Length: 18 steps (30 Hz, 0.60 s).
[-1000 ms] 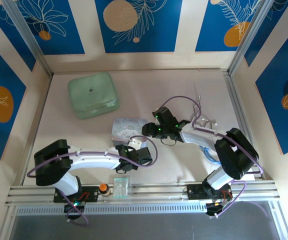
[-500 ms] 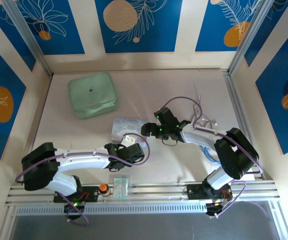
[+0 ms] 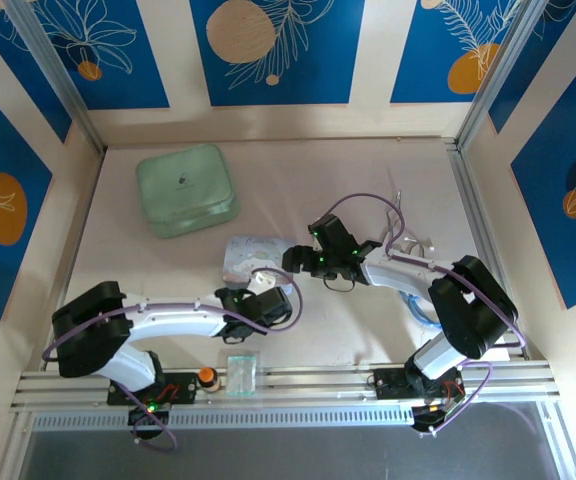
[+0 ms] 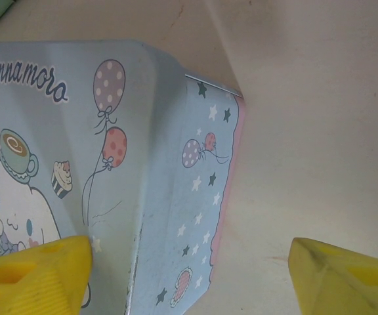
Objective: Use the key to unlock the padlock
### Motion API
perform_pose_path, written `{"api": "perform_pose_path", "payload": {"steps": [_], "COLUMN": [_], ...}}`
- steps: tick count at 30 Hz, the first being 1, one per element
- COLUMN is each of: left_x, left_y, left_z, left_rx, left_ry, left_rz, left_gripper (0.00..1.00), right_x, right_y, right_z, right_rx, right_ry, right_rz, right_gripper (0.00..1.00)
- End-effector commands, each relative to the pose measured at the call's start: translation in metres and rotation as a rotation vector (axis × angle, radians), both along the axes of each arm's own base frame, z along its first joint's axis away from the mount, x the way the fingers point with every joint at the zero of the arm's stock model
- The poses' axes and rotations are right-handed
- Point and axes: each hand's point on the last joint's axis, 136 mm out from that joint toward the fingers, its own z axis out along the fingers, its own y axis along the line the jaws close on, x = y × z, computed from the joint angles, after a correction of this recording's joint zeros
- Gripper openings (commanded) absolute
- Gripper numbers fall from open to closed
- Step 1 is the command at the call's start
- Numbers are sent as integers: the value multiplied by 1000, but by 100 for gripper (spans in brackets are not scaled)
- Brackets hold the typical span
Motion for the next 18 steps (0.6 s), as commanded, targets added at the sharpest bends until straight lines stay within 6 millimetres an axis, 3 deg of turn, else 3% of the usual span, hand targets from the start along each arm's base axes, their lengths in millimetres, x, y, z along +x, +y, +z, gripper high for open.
{"api": "perform_pose_path", "payload": {"steps": [1,7,13,18], "left_x": [-13,-19,-20,-21], "left_y": [-1,-6,3,8], "left_z": [-13,-19,-9,-17], "left_rx": [-13,8,149,273], "left_ry": [57,69,35,45], "left_rz": [23,26,71,68], "left_gripper": [56,54,40,35], "right_x": [-18,-17,-18,-19], "right_y": [-14,-14,-15,-16], "right_z": [-25,-26,-28,-30], "right_rx": [-66,-63,-63,-65], "right_ry": [86,85,90,99], "right_rz": [7,3,-4,-7], "right_gripper": [78,78,78,78]}}
